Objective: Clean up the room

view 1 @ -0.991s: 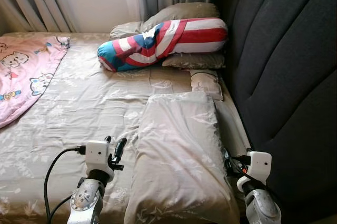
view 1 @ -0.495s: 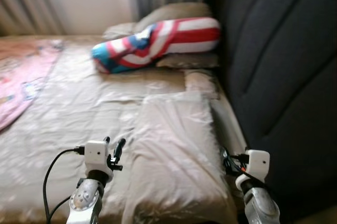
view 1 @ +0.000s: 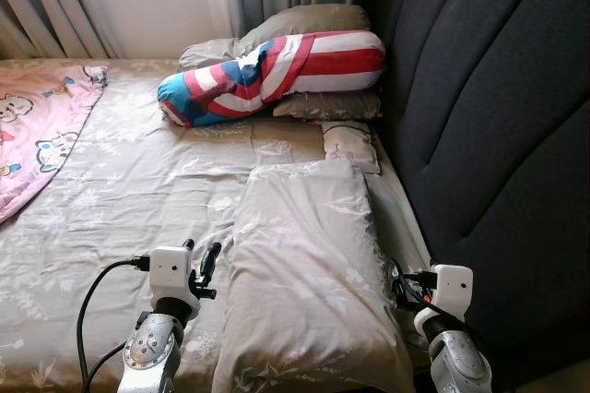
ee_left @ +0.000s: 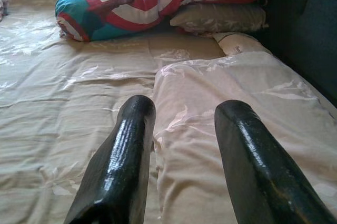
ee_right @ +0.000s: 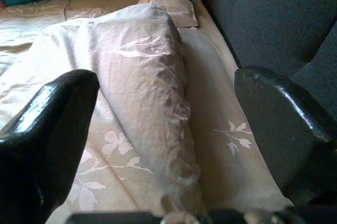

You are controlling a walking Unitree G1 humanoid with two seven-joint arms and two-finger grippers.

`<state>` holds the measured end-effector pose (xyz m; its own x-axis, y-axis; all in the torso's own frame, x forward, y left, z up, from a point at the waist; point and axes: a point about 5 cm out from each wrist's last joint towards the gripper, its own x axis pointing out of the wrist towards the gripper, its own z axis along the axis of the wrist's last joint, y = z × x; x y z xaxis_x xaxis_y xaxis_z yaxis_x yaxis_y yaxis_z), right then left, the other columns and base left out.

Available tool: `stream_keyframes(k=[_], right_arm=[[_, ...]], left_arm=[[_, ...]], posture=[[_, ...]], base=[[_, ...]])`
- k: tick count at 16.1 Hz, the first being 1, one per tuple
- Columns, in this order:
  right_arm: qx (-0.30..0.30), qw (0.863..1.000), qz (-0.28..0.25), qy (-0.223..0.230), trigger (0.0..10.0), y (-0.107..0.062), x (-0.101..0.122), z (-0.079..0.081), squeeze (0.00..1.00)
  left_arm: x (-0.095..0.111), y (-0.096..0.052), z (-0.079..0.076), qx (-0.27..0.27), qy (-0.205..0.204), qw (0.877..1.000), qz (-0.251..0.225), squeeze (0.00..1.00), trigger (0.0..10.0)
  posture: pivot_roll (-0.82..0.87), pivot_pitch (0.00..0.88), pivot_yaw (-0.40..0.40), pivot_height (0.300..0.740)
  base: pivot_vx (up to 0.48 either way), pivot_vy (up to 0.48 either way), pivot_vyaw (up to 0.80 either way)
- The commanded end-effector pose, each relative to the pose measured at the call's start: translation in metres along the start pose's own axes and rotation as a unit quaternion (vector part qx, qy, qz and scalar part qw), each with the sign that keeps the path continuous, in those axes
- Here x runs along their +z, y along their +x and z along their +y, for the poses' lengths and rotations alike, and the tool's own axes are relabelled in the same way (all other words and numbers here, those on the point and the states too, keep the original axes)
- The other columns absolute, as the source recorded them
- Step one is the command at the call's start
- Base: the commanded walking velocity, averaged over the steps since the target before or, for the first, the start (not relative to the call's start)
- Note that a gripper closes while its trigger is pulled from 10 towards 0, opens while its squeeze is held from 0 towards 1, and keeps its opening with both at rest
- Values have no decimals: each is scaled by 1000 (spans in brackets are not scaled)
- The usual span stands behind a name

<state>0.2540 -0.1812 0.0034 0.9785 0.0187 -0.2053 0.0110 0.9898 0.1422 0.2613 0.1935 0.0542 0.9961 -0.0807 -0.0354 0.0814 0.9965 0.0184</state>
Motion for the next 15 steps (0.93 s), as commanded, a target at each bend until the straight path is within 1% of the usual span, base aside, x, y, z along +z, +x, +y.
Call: stream_keyframes(k=[1, 6, 11, 15], right_arm=[[1, 1000, 1, 0, 10000, 1, 0, 1, 0], [10, 1000, 1, -4, 10000, 2, 0, 4, 0], [6, 1000, -4, -9, 10000, 4, 4, 0, 0], [7, 1000, -7, -8, 10000, 7, 7, 2, 0]], left_arm=[[6, 2, -1, -1, -4, 1000, -11, 0, 10000], [6, 2, -4, -3, -5, 1000, -11, 0, 10000], [6, 4, -6, -6, -5, 1000, -13, 0, 10000], [7, 5, -6, -8, -5, 1000, -12, 0, 10000]], posture=[[-40, 0, -54, 740], [-43, 0, -56, 740], [-46, 5, -57, 740], [-35, 10, -62, 740]], base=[[0, 0, 0], [255, 0, 0], [266, 0, 0], [0, 0, 0]])
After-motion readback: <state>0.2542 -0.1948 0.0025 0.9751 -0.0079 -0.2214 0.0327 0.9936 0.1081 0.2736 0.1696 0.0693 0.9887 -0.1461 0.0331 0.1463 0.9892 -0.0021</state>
